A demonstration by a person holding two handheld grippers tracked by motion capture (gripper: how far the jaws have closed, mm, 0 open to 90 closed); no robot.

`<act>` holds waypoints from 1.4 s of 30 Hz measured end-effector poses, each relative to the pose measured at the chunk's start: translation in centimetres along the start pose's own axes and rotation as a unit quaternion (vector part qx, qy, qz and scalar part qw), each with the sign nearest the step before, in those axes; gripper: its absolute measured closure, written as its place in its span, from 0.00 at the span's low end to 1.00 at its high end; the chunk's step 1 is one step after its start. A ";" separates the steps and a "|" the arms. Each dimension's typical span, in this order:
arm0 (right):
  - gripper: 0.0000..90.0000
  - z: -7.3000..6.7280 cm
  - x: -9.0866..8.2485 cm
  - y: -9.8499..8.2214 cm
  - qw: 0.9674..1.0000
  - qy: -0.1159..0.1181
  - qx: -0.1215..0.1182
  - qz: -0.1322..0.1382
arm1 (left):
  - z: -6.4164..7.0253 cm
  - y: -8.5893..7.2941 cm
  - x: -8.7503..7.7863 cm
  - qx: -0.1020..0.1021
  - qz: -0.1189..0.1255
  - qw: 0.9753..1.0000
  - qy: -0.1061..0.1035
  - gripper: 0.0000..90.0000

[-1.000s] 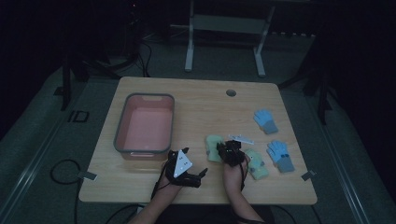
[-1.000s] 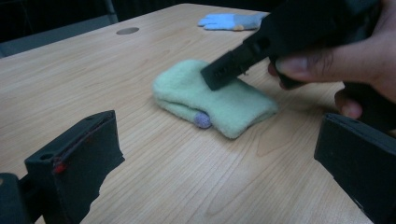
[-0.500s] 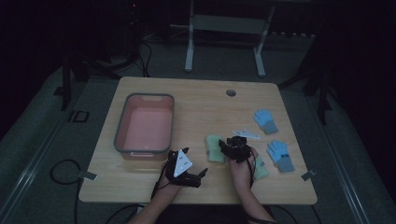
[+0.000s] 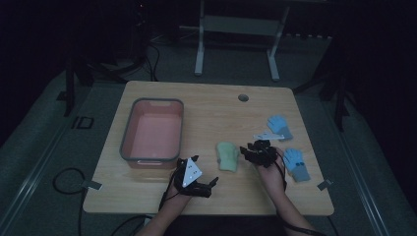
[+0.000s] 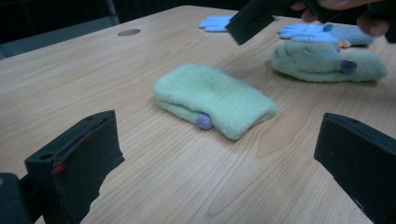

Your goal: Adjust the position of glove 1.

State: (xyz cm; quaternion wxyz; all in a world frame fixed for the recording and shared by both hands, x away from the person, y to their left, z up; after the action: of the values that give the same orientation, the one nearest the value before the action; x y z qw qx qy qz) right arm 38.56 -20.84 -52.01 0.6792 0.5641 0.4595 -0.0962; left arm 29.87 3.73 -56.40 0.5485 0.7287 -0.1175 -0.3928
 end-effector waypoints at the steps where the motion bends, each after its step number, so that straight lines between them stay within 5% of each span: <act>1: 0.67 0.0 0.0 0.0 1.000 0.000 0.000 0.000 | 0.0 0.0 0.0 0.000 0.000 1.000 0.000 0.00; 16: 0.69 3.4 -4.2 -1.3 0.994 0.030 -0.106 0.013 | 0.0 0.0 0.0 0.003 -0.003 1.000 0.000 0.00; 25: 0.69 6.7 -5.0 -5.2 0.993 0.046 -0.101 -0.024 | 0.0 0.0 0.0 0.003 -0.004 1.000 0.001 0.00; 33: 0.61 6.2 -3.4 -7.5 0.988 0.050 -0.133 -0.064 | 0.0 0.0 0.0 0.004 -0.005 1.000 0.001 0.00; 37: 0.60 6.2 -3.0 -7.9 0.987 0.051 -0.139 -0.060 | 0.0 0.0 0.0 0.004 -0.005 1.000 0.001 0.00; 42: 0.78 5.9 -2.9 -8.0 0.986 0.058 -0.147 -0.062 | 0.0 0.0 0.0 0.005 -0.005 1.000 0.000 0.00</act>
State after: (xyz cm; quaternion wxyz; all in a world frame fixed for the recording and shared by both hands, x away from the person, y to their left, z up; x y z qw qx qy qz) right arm 34.78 -29.78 -55.63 0.7197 0.4334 0.5412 -0.0364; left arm 29.85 3.69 -56.40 0.5430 0.7322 -0.1155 -0.3946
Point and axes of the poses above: each handheld gripper's, and its own axes: x roughly forward along the jaws, y roughly out of its top, z roughly to its right, the point moved 2 cm from there along x, roughly forward along the jaws, and after that the axes turned 6 degrees about -z, right-handed, at the moved point
